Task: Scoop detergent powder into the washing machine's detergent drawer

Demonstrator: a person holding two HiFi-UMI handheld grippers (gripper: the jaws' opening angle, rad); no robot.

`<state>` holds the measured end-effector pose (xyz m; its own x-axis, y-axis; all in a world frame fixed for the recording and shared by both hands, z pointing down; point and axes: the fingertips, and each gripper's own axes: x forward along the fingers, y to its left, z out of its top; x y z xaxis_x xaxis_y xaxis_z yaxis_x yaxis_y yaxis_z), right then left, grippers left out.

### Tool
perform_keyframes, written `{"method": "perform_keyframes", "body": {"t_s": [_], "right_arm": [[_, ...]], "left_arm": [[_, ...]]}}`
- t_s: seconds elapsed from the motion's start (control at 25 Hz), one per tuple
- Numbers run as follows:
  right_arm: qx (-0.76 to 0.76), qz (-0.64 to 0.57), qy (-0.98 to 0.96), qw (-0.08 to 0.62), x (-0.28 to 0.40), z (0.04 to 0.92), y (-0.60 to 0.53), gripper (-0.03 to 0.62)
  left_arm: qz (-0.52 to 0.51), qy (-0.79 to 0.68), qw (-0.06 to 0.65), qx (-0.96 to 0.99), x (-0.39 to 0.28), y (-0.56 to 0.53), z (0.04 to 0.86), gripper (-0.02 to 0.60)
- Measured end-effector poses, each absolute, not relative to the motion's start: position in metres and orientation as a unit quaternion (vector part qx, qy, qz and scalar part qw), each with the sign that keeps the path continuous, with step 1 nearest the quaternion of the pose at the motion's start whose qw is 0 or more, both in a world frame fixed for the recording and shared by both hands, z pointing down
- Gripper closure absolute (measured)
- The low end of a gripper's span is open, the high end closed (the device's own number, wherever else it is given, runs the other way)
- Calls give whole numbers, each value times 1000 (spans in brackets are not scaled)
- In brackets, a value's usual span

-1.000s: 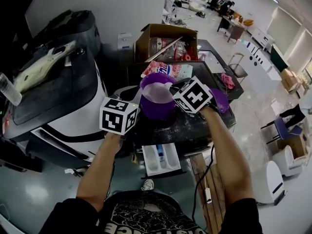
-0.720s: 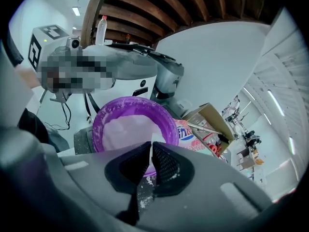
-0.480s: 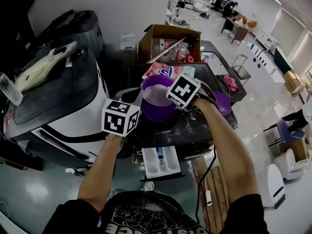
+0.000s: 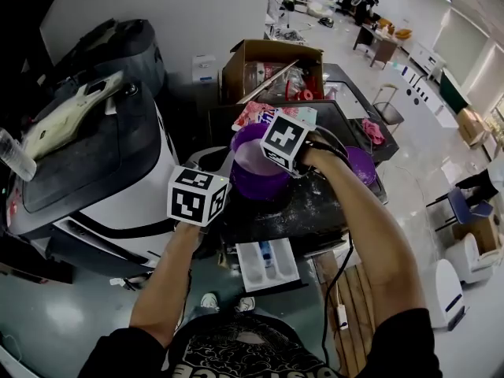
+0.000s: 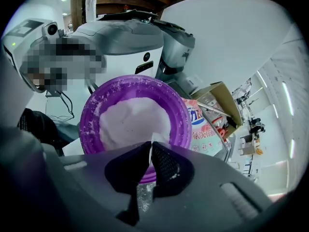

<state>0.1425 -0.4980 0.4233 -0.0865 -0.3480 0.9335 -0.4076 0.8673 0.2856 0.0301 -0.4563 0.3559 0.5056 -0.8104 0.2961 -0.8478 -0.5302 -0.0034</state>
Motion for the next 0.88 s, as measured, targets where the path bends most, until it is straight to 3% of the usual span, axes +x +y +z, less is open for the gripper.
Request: {"method": "perform_keyframes", "body": {"t_s": [0.88], "right_arm": [[276, 153, -702, 639, 138, 435, -480, 559]], "left_arm": [[132, -418, 72, 896, 31, -461, 365, 581]]}}
